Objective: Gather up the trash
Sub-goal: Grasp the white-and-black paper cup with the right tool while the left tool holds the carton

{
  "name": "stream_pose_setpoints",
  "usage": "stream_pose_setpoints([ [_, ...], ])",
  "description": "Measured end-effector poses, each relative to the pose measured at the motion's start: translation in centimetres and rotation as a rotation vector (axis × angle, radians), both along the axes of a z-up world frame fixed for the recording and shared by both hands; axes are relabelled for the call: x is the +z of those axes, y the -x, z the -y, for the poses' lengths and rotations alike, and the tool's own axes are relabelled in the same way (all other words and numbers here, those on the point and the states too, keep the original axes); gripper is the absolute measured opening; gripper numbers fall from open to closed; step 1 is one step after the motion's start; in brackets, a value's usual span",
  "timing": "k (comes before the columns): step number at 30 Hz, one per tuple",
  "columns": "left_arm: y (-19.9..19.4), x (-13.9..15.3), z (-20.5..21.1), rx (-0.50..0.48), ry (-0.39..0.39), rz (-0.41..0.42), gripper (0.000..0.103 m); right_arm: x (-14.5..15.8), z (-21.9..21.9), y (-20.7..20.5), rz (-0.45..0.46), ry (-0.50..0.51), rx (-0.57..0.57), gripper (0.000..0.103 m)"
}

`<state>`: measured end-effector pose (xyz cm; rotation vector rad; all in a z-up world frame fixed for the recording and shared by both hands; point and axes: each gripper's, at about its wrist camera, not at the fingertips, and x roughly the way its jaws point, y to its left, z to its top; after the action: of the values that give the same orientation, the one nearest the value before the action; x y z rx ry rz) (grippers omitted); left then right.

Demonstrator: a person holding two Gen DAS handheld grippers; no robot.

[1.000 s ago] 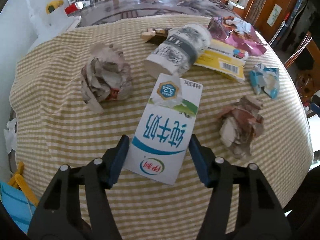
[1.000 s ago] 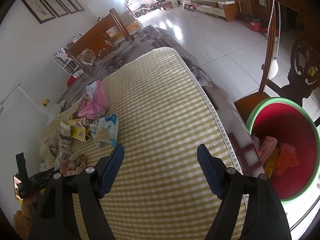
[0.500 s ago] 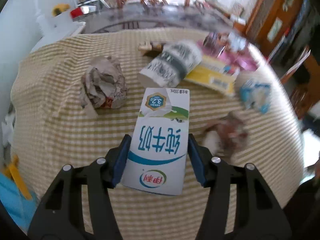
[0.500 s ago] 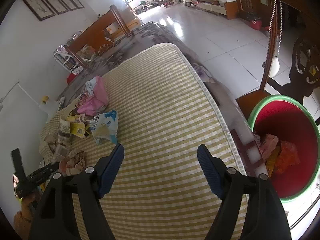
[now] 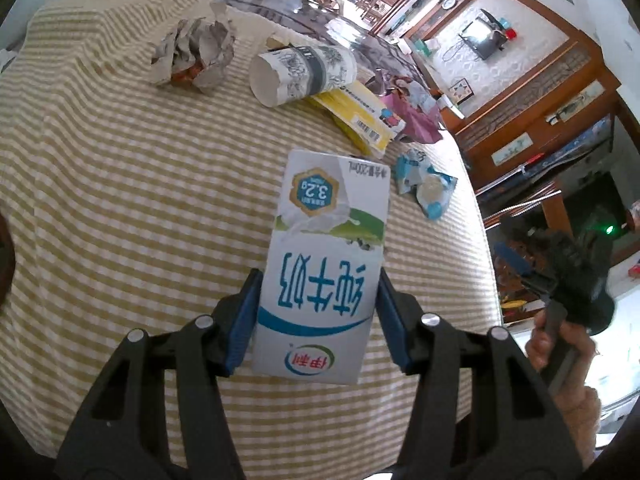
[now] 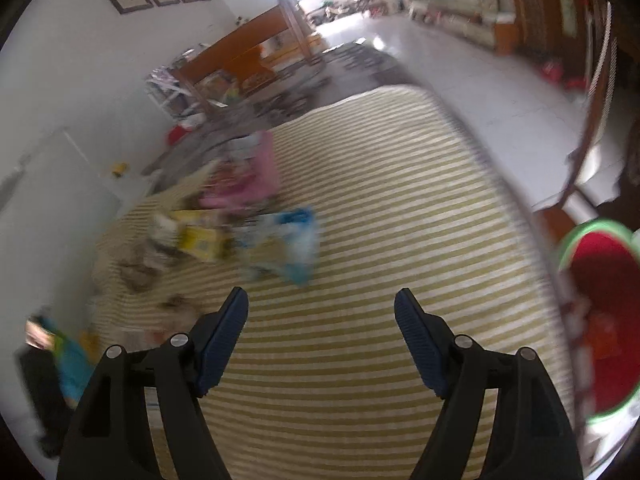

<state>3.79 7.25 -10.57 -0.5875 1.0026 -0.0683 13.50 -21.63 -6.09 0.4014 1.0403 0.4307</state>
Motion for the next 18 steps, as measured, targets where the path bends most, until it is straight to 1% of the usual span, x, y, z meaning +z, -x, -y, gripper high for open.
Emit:
stream_pose_setpoints([
  [2,-0.3,-0.7,-0.3,0.013,0.04,-0.019,0.053,0.8,-2.7,-1.1,-0.045,-0.107,0.026,0.075],
  [3,-0.2,-0.8,-0.5,0.019,0.062,-0.02,0.053,1.3,-4.9,-1.8,-0.069,-0.15,0.053,0.075],
  [4,-0.3,-1.0,-0.8,0.028,0.097,-0.021,0.053,1.7,-6.8,-2.4,-0.084,-0.165,0.078,0.075],
  [5,-0.1,-1.0,-1.0,0.034,0.113,-0.02,0.053,2.1,-8.6,-2.9,-0.093,-0.162,0.097,0.075],
  [7,0.0,-1.2,-1.4,0.049,0.152,-0.019,0.053,2.8,-12.6,-4.1,-0.101,-0.125,0.136,0.075],
  [8,0.2,-1.2,-1.6,0.054,0.168,-0.017,0.053,3.0,-15.1,-4.8,-0.1,-0.082,0.158,0.074],
  [11,0.8,-1.2,-2.4,0.068,0.205,-0.007,0.053,2.6,-19.6,-6.5,-0.118,0.009,0.178,0.074],
  [15,1.3,-1.2,-2.9,0.085,0.228,0.004,0.053,0.4,-23.8,-8.6,-0.188,0.085,0.158,0.074],
  [18,1.6,-1.3,-3.6,0.105,0.251,0.006,0.053,-0.9,-25.7,-9.4,-0.202,0.161,0.149,0.074],
])
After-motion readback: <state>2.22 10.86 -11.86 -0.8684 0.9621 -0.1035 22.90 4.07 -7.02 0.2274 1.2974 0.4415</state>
